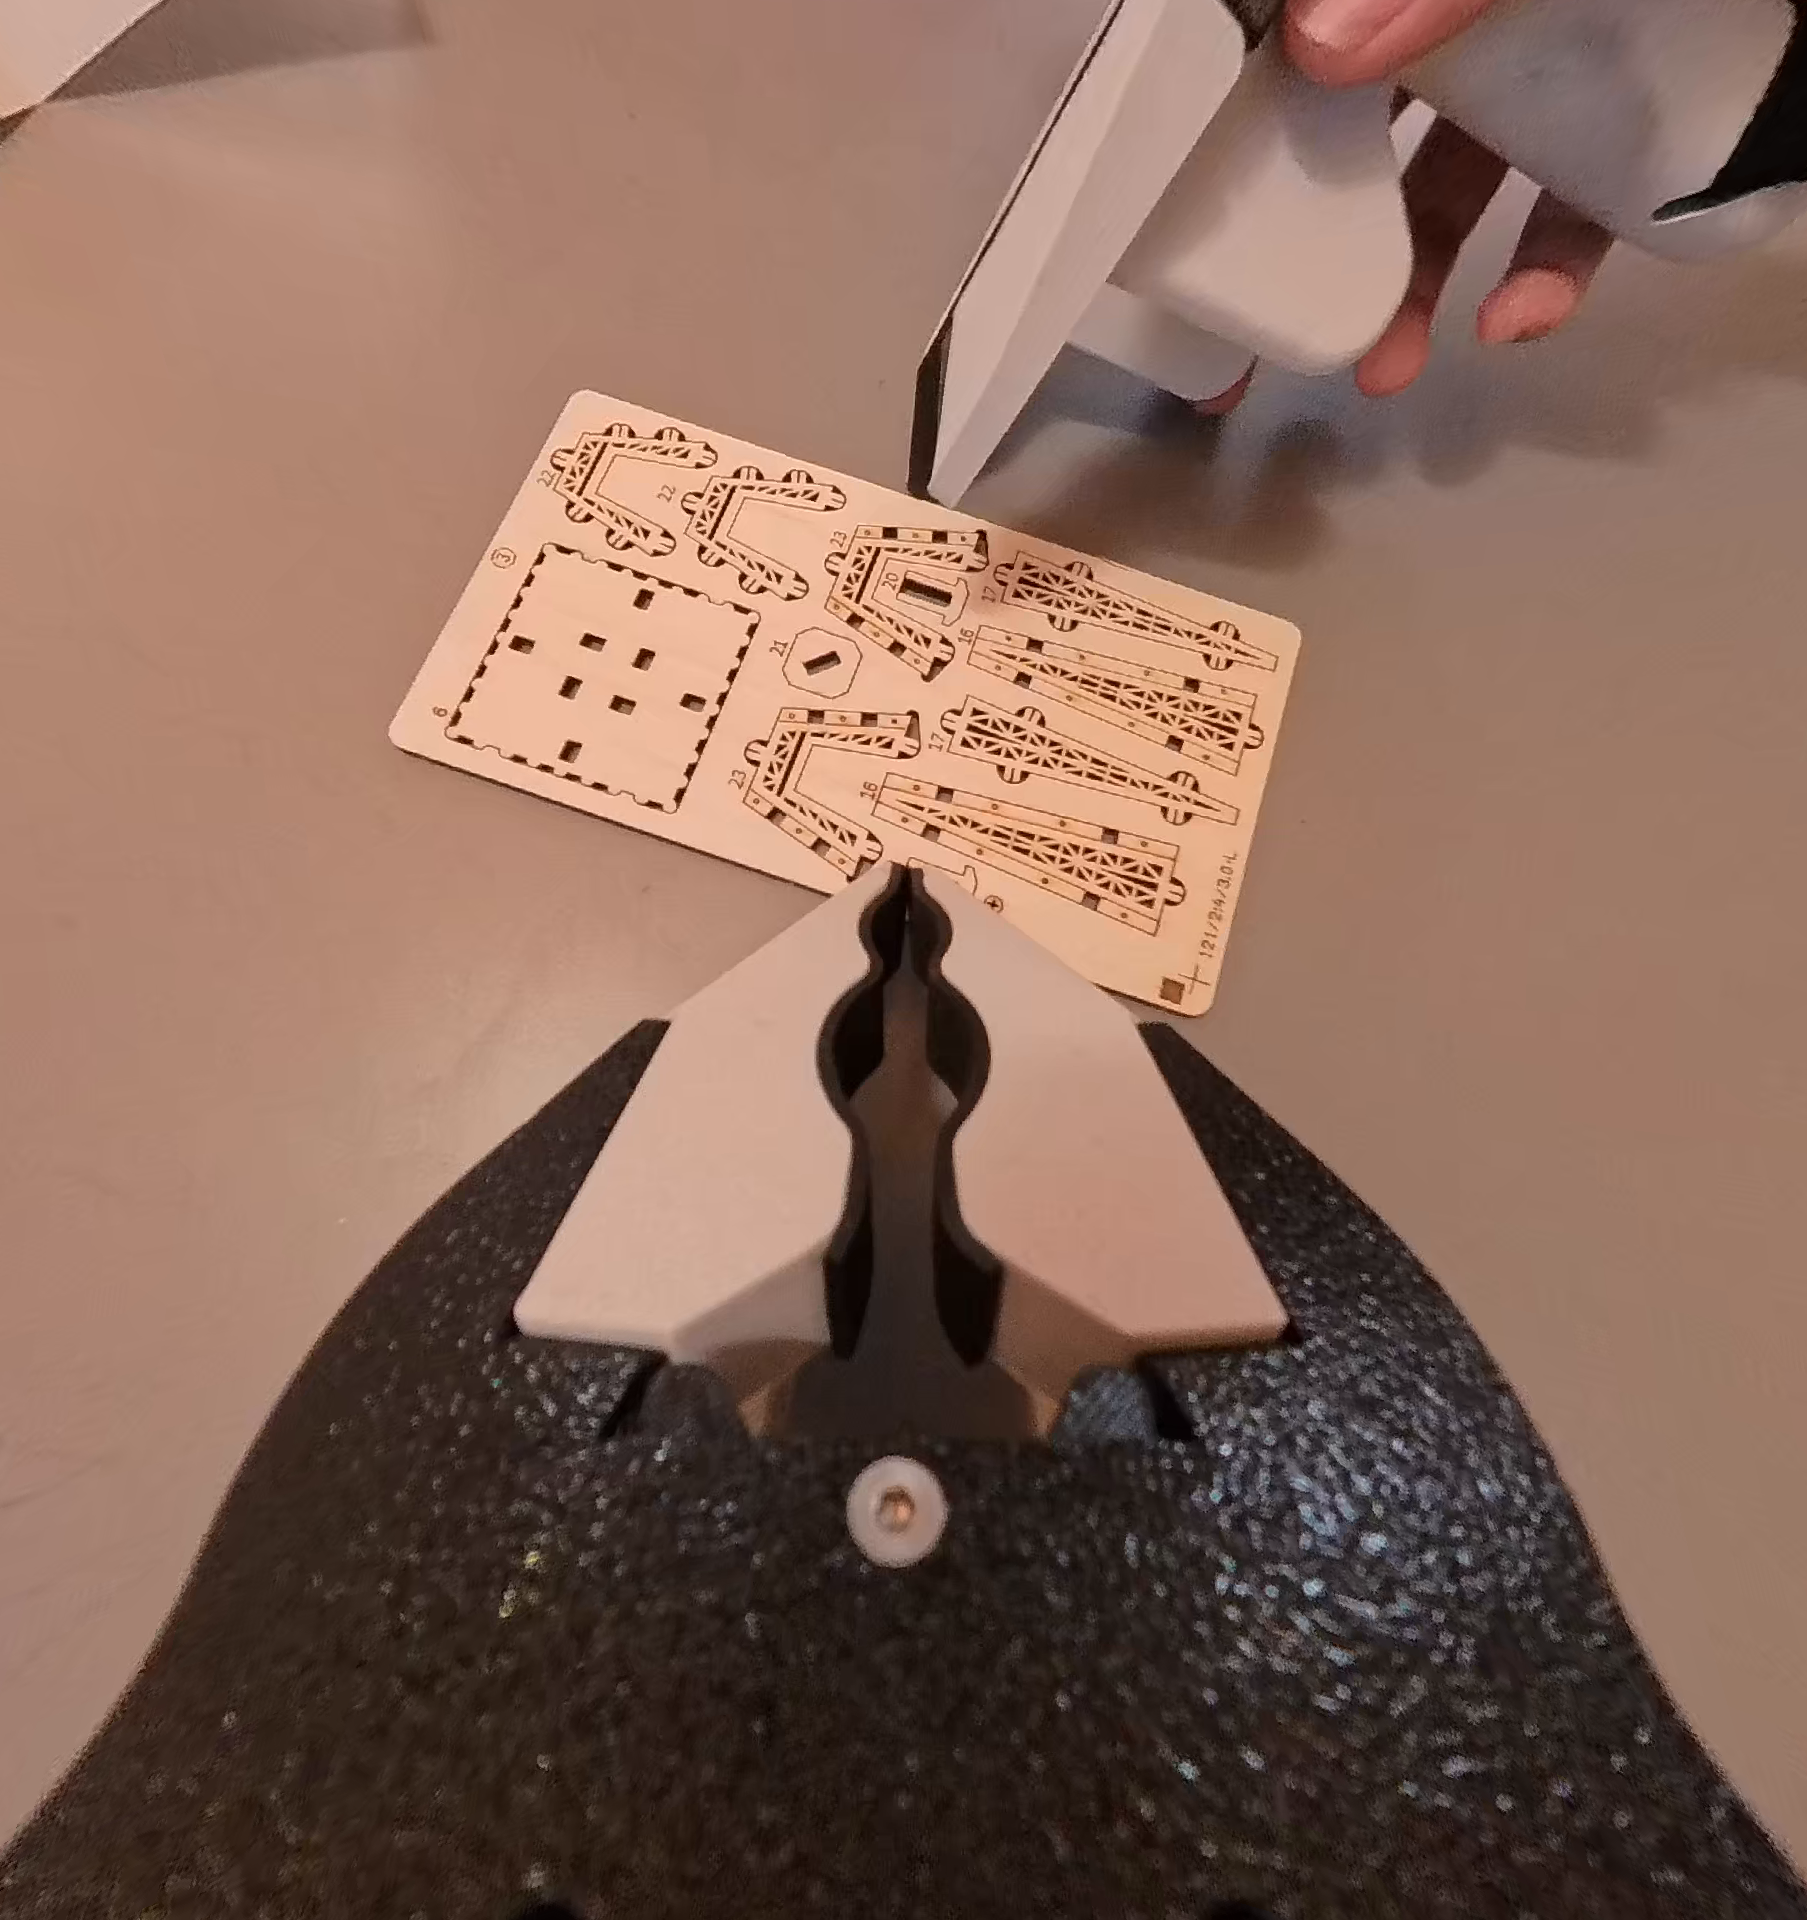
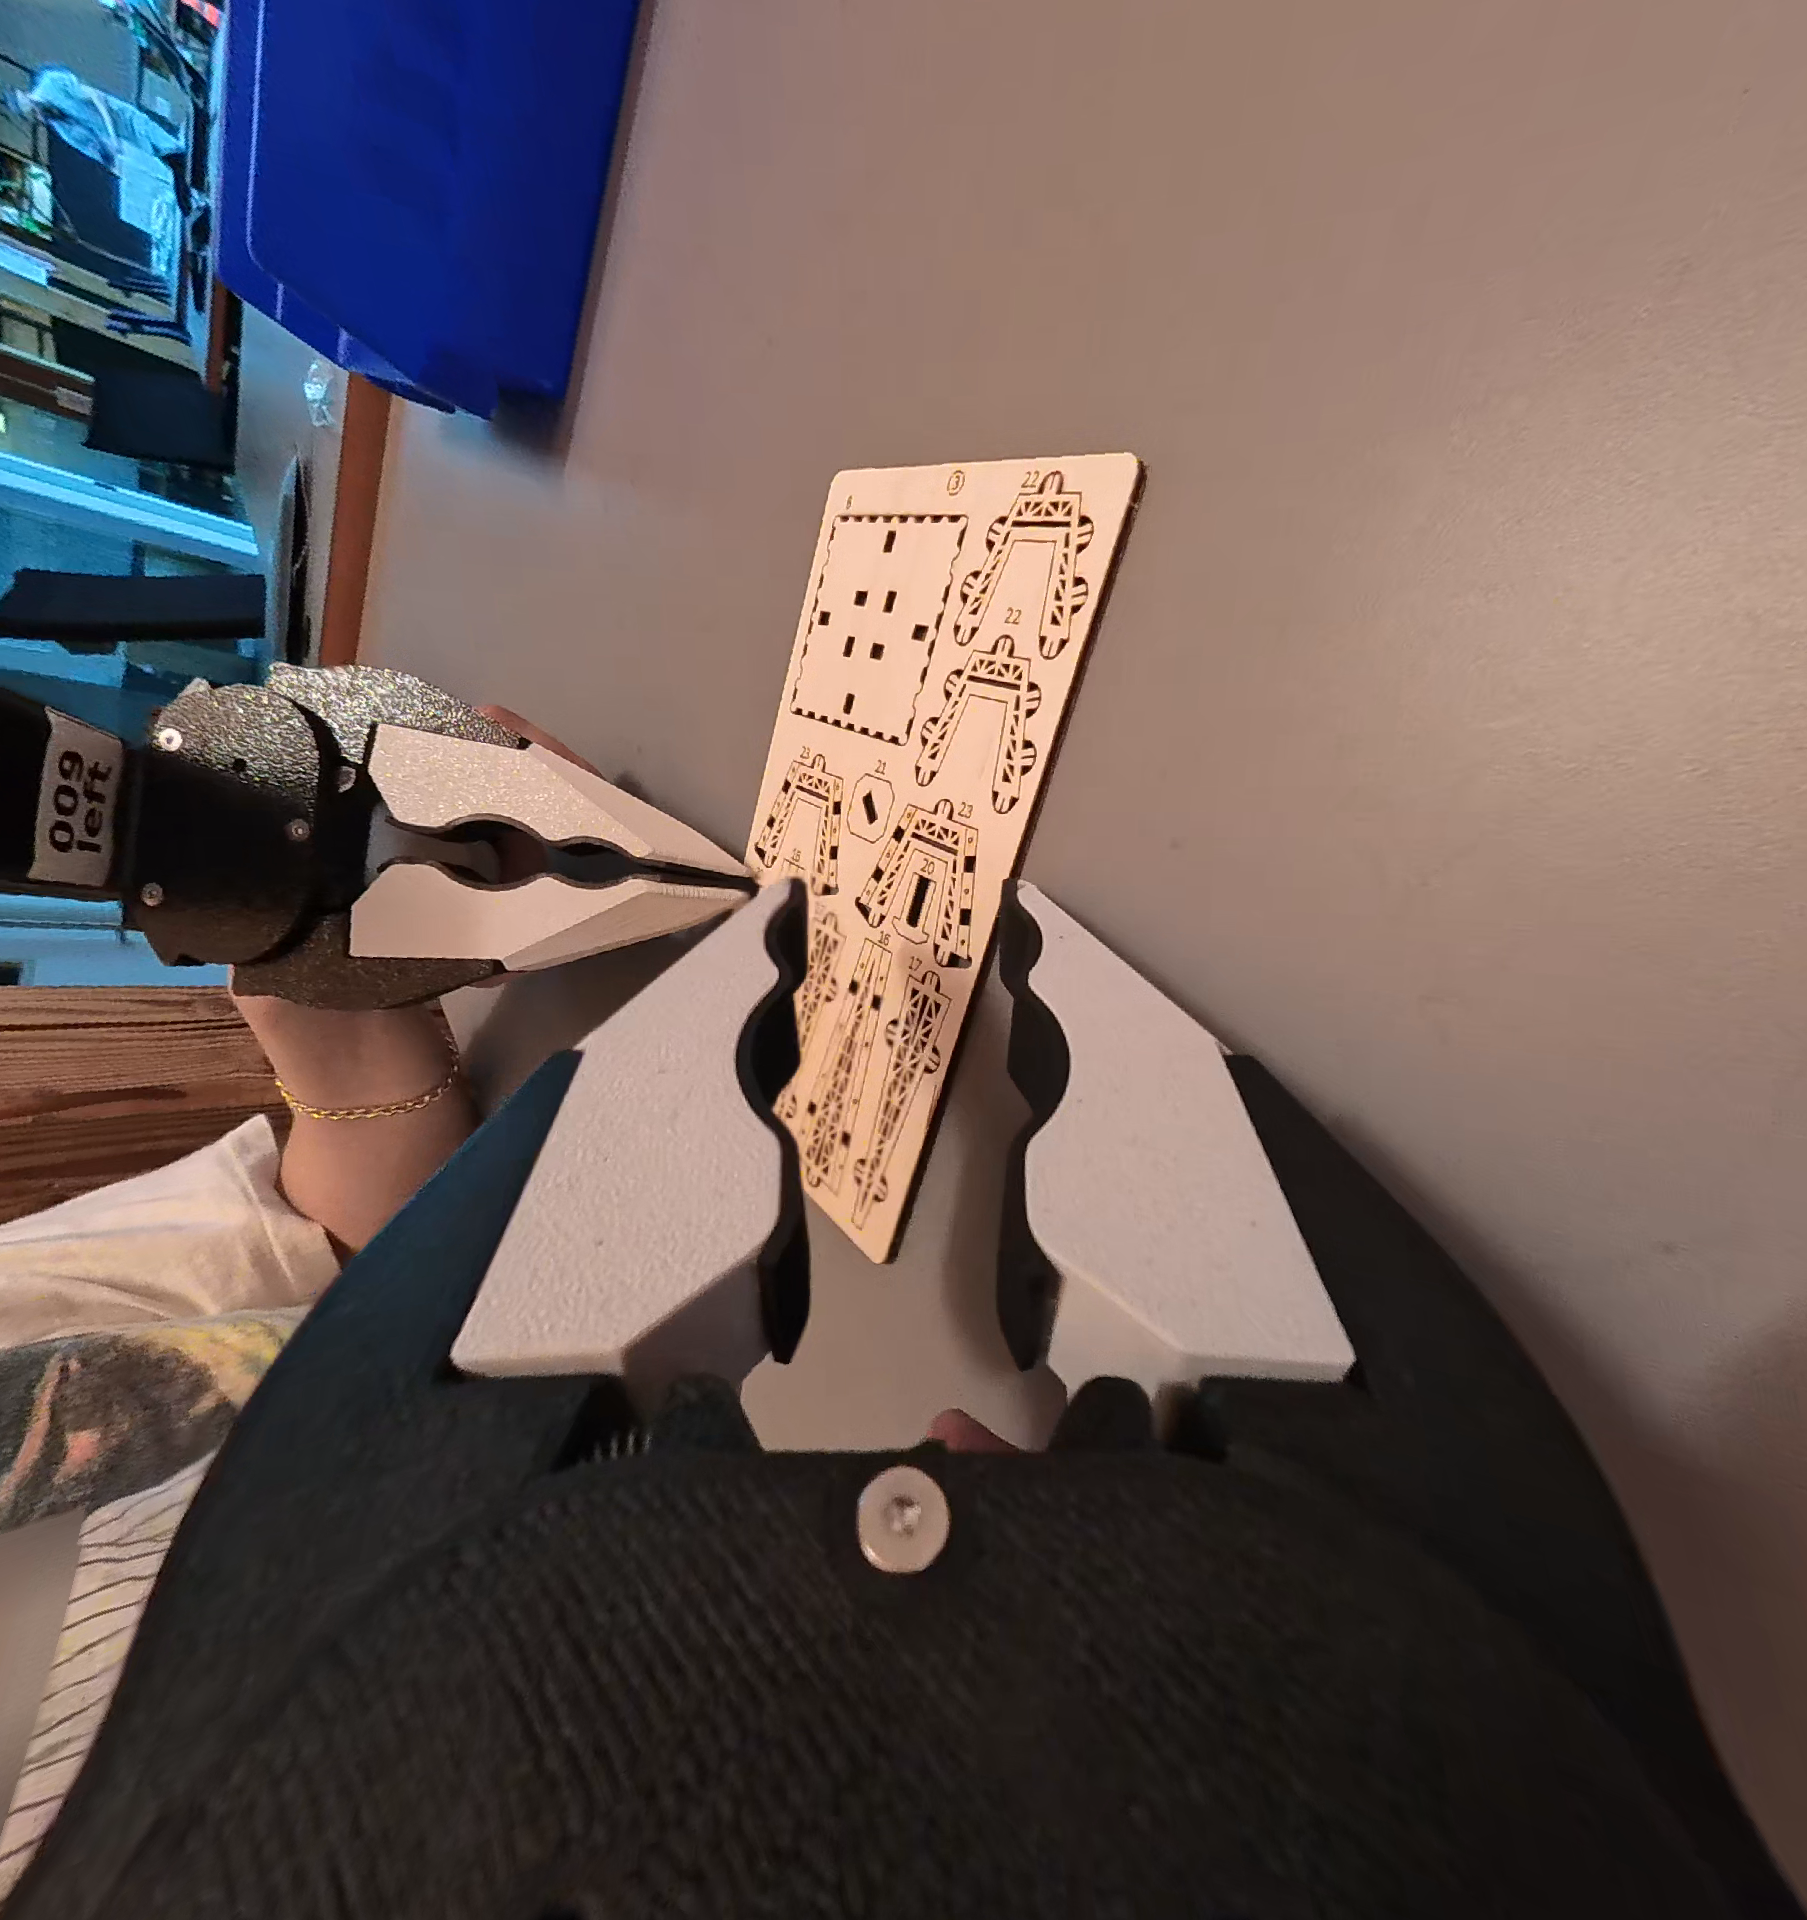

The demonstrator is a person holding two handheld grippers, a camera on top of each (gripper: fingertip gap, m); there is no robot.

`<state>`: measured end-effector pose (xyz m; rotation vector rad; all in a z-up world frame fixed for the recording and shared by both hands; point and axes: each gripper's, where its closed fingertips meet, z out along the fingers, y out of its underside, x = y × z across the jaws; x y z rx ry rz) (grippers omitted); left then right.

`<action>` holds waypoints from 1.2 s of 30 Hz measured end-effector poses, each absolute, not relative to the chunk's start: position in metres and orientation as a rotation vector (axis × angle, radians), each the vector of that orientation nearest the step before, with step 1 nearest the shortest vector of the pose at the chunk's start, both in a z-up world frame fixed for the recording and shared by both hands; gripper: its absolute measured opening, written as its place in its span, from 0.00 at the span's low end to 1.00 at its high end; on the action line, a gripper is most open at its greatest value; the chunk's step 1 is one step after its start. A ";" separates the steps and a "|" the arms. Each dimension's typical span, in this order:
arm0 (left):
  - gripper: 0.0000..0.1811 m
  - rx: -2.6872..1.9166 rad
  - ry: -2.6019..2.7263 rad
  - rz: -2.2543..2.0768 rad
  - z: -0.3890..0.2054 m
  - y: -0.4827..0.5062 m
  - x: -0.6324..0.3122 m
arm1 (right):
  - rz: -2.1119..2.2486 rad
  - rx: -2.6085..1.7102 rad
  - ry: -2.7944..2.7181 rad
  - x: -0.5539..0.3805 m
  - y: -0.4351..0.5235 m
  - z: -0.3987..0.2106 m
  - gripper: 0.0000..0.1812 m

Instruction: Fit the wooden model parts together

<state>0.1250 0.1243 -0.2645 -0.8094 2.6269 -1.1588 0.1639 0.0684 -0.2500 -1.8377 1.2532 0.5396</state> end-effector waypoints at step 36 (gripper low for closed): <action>0.00 -0.731 2.693 -1.130 -0.224 0.124 0.167 | 0.160 -1.923 1.049 0.150 0.050 -0.237 0.41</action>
